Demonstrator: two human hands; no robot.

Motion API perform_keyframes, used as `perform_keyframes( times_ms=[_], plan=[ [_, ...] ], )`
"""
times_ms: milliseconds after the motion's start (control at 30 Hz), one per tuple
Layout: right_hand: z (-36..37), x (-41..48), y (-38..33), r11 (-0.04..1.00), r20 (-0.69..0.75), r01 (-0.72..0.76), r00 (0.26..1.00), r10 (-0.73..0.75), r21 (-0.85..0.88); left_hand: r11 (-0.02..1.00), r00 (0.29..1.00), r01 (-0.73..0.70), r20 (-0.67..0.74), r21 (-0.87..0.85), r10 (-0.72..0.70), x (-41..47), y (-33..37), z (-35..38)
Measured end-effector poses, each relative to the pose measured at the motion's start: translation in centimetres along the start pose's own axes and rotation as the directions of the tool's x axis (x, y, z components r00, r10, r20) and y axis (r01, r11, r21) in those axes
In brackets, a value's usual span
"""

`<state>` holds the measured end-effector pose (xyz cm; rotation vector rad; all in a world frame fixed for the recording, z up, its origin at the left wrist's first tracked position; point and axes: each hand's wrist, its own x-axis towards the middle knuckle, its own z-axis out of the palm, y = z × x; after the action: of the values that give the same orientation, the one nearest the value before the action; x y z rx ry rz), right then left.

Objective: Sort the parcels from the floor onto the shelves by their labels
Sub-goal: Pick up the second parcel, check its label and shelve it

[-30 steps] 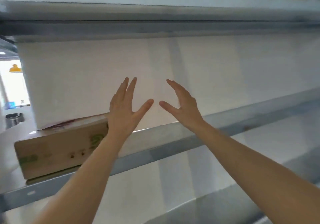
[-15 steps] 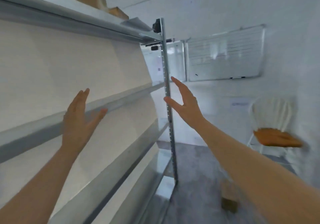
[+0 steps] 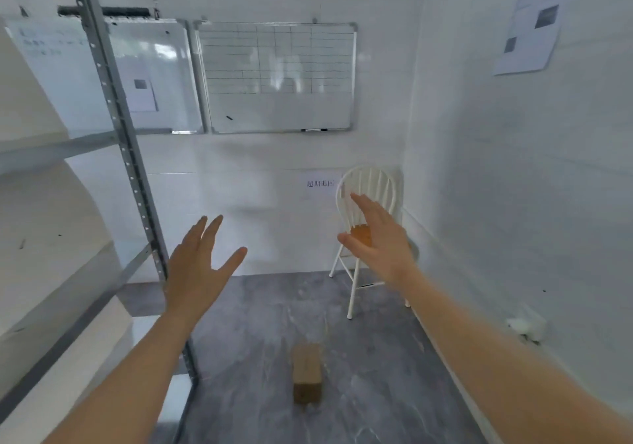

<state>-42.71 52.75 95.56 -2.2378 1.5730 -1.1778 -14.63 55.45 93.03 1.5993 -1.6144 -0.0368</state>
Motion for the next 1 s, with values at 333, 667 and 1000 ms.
perform_keyframes(
  times_ms=[333,667,1000],
  plan=[
    [11.1,14.1,11.5,0.974,0.019,-0.167,0.985,0.172,-0.156,0.987,0.974,-0.088,0.218,0.136,0.057,17.5,-7.1,19.0],
    [27.5,19.2,25.6,0.924,0.116,-0.377,0.923,0.368,0.070,0.985,0.890,0.121,0.427,0.122,-0.162,20.4,-18.1,37.7],
    [53.0,13.2,47.8,0.821,0.277,-0.548,0.823,0.495,0.161,0.806,0.696,0.588,0.549,-0.066,-0.463,13.0,-38.5,64.2]
  ],
)
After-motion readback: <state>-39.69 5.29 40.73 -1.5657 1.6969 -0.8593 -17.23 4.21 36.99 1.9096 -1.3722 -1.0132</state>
